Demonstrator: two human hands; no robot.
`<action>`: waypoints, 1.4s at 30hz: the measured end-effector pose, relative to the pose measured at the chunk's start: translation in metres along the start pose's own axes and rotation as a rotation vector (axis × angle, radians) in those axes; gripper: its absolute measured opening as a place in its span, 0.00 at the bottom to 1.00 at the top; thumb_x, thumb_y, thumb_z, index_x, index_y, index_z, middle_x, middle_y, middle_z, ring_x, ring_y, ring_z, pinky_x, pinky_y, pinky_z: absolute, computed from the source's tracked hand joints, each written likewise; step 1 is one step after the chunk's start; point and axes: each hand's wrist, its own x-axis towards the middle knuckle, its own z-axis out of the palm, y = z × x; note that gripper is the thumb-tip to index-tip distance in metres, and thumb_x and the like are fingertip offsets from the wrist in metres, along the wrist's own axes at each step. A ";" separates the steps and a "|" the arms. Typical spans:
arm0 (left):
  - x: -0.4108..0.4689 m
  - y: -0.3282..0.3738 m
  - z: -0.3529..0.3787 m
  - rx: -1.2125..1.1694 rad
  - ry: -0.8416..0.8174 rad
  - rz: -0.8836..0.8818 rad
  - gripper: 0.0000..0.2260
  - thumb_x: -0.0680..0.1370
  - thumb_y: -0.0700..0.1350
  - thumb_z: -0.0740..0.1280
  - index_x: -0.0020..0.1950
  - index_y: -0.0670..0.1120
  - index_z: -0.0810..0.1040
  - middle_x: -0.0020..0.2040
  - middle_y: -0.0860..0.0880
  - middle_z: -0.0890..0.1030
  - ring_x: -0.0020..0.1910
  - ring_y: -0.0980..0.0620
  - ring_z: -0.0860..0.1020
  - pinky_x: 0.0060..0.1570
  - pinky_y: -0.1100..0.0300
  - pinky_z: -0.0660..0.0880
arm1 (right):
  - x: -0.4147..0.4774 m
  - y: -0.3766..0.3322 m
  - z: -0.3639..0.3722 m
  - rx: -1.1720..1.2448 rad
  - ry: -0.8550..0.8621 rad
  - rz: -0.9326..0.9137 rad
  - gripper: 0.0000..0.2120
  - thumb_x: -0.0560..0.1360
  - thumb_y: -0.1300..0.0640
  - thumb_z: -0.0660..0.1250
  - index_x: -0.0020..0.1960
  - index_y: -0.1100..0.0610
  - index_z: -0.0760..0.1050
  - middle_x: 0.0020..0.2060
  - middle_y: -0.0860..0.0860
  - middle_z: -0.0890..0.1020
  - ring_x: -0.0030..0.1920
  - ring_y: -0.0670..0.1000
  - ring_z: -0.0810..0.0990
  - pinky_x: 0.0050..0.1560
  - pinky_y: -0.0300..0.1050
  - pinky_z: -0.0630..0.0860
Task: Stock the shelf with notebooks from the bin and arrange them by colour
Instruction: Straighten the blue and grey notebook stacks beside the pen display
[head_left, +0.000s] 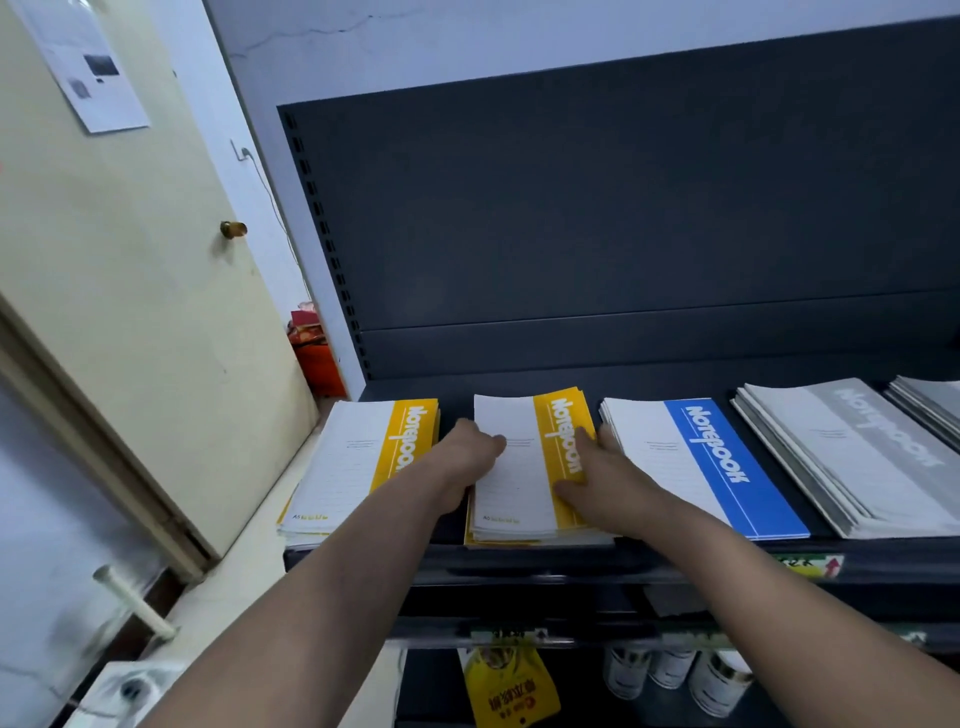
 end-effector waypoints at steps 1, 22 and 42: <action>-0.002 0.000 -0.001 -0.020 -0.023 -0.007 0.16 0.83 0.44 0.60 0.68 0.40 0.65 0.62 0.45 0.76 0.56 0.47 0.75 0.55 0.52 0.74 | 0.000 0.001 0.000 0.016 -0.004 0.003 0.34 0.79 0.50 0.59 0.77 0.55 0.44 0.77 0.54 0.45 0.74 0.56 0.60 0.69 0.49 0.65; -0.007 -0.003 -0.009 0.195 0.095 0.070 0.15 0.81 0.40 0.60 0.68 0.44 0.66 0.63 0.43 0.75 0.59 0.43 0.75 0.57 0.47 0.77 | -0.012 -0.018 -0.006 -0.179 0.027 -0.139 0.33 0.75 0.39 0.63 0.75 0.49 0.58 0.78 0.51 0.46 0.77 0.57 0.47 0.73 0.55 0.56; -0.007 -0.073 -0.170 0.206 0.174 -0.109 0.16 0.80 0.43 0.58 0.66 0.39 0.69 0.59 0.42 0.75 0.55 0.43 0.76 0.53 0.50 0.76 | 0.025 -0.150 0.068 -0.363 -0.068 -0.130 0.24 0.82 0.49 0.48 0.72 0.63 0.59 0.74 0.64 0.59 0.77 0.59 0.48 0.75 0.53 0.49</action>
